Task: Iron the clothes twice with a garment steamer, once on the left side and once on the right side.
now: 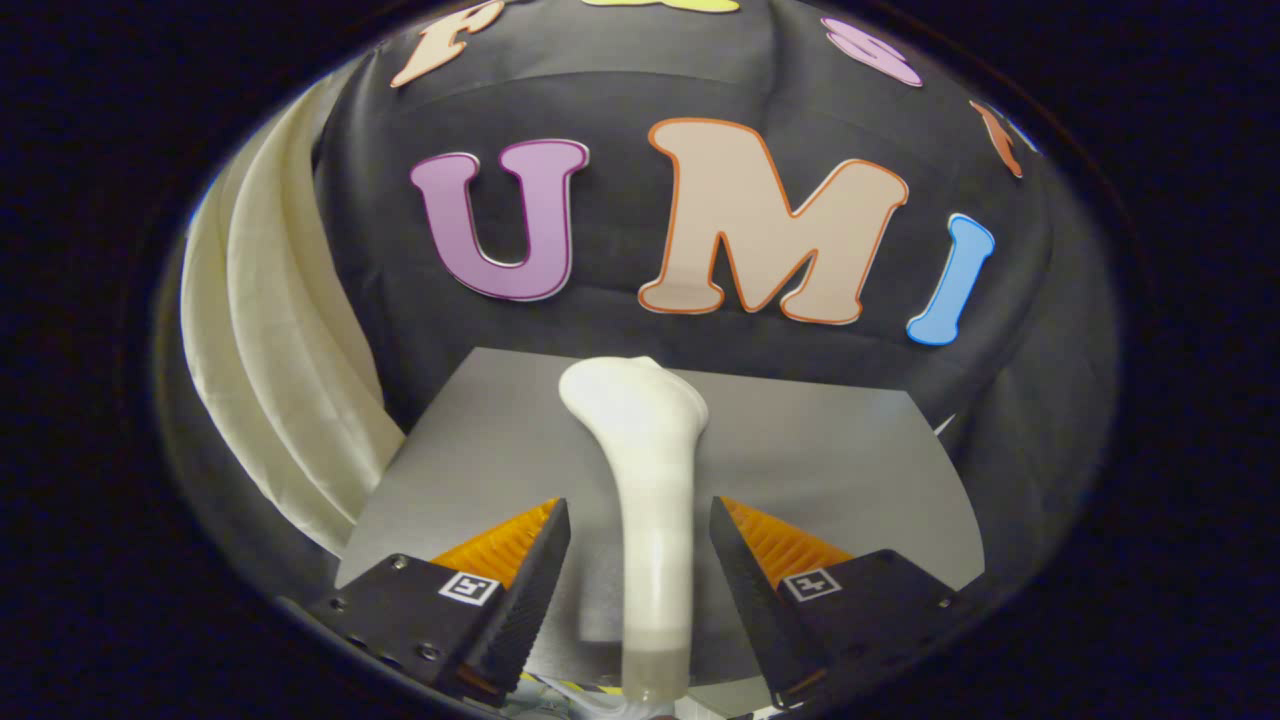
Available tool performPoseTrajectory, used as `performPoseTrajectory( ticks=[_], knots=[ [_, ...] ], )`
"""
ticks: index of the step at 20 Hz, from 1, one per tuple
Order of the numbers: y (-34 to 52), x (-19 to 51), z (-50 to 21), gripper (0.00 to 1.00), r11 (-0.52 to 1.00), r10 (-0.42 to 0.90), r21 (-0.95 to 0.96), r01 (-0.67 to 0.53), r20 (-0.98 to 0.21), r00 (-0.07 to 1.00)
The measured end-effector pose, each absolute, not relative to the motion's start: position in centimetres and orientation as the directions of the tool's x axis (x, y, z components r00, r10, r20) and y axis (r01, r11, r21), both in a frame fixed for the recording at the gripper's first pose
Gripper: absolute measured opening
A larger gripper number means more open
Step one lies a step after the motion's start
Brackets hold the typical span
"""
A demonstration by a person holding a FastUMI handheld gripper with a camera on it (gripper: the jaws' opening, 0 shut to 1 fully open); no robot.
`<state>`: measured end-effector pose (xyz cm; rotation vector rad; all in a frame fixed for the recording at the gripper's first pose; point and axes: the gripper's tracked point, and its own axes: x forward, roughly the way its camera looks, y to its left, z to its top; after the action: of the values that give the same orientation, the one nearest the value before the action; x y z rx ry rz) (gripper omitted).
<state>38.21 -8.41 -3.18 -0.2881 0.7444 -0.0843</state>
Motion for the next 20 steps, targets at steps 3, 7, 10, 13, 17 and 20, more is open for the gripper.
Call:
performPoseTrajectory(
  ticks=[3,7,10,13,17,20],
  knots=[
    [-9.1,38.8,-5.3,0.66,0.973,-0.145,-0.229,-0.033,-0.711,0.688],
    [-8.9,38.6,-5.2,0.45,0.984,-0.075,-0.163,-0.067,-0.734,0.675],
    [-8.5,38.9,-5.3,0.40,0.986,-0.010,-0.118,-0.114,-0.738,0.674],
    [-8.2,39.2,-5.5,0.35,0.989,0.070,-0.037,-0.142,-0.733,0.676],
    [-8.4,38.8,-4.5,0.30,0.990,0.118,0.021,-0.142,-0.683,0.721],
    [-8.2,38.4,-3.7,0.28,0.988,0.127,0.011,-0.155,-0.641,0.757]
  ],
)
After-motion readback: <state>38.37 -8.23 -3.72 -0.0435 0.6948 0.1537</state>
